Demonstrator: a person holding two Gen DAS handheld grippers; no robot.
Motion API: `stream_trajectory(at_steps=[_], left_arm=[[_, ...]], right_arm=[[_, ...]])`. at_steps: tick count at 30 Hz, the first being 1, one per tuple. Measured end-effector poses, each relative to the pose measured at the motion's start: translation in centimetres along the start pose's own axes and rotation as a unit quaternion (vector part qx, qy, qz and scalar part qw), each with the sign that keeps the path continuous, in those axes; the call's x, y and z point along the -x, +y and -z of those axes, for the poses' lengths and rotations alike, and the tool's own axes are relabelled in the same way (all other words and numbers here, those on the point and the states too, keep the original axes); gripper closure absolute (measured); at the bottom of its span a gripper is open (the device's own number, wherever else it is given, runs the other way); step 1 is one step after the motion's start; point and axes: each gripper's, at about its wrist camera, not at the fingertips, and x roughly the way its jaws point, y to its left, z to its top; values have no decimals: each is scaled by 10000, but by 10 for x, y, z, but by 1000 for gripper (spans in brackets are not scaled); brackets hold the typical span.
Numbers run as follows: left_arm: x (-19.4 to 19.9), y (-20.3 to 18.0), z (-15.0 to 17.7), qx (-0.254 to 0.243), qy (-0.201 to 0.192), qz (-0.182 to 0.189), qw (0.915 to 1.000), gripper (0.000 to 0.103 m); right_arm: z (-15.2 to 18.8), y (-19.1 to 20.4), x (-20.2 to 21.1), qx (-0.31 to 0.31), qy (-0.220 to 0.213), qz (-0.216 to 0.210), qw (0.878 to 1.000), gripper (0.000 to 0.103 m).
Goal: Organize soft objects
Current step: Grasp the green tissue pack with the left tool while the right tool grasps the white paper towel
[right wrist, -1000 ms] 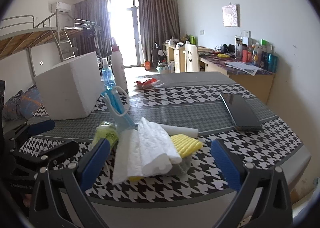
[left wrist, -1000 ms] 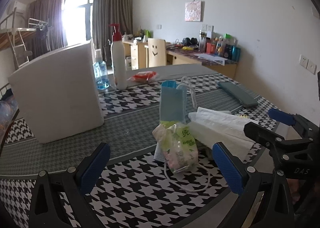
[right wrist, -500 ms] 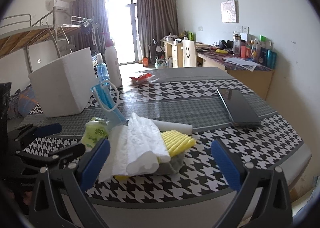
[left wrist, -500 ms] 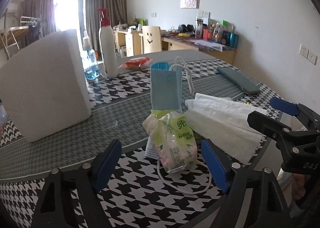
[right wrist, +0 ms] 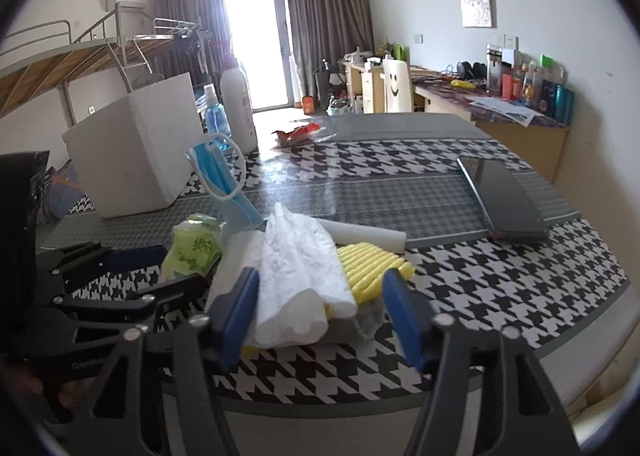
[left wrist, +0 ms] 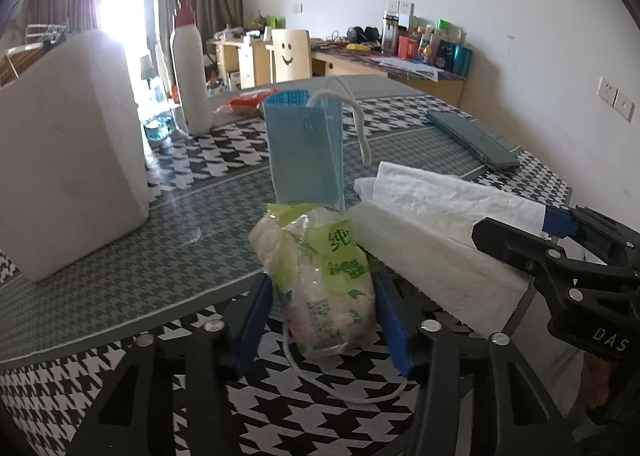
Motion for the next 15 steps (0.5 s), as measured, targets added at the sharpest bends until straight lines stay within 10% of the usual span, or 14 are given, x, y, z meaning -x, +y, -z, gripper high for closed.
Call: stream_trajectory(at_steps=[15], left_arm=[[8,-2,3,62,-35,176,9998,67]], right_arm=[[-1,-3,12,-48,-82,10,10000,83]])
